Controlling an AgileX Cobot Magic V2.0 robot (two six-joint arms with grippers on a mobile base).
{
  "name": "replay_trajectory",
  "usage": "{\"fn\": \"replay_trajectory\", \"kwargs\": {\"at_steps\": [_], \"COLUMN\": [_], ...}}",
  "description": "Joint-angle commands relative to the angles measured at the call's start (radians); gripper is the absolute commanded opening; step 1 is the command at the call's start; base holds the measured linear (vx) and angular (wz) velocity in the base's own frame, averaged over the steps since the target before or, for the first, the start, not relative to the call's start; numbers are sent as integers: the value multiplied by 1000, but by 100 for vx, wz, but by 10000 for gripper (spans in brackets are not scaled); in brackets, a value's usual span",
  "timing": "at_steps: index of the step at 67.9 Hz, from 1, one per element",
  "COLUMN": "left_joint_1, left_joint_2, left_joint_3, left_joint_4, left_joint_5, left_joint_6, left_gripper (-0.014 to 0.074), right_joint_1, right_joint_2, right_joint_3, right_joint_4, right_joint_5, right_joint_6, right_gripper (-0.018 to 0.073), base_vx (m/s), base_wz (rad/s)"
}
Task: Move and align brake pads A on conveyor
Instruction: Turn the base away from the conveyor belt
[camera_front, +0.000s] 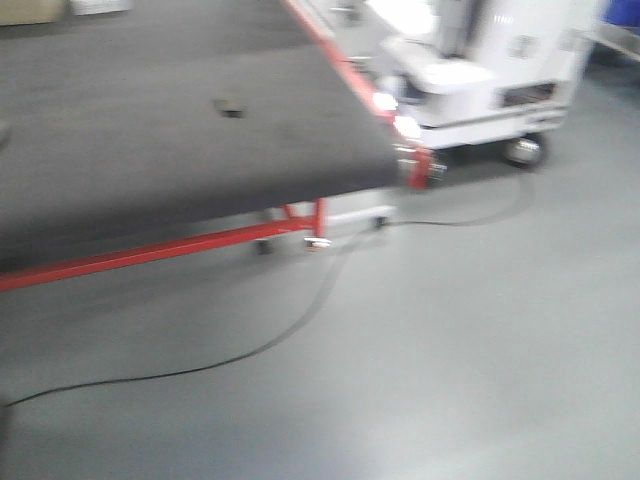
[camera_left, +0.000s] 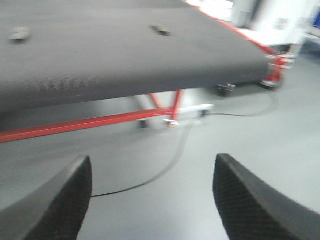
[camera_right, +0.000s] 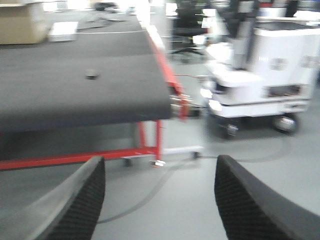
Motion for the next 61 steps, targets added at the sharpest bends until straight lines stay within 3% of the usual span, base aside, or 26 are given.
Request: {"fn": "replay_trajectory", "kwargs": {"at_steps": [1,29,61], "left_joint_1": [-4,-4,-4], "left_joint_2": [12,12,12], "left_joint_3": [-25,-25,-25], "left_joint_4": [-7,-7,-7], "left_joint_5": [-75,-75,-75], "left_joint_6": [-6,-6,-6], "left_gripper": [503,503,503], "right_joint_1": [-2,-2,-2], "right_joint_2": [13,13,13], "right_joint_3": [-23,-23,-23], "right_joint_4": [-9,-9,-9], "right_joint_5": [-77,-77,-77], "right_joint_6": [0,0,0], "right_gripper": [453,453,453], "base_vx": [-17,-16,-9], "base_wz": [-92,-92,-61]}}
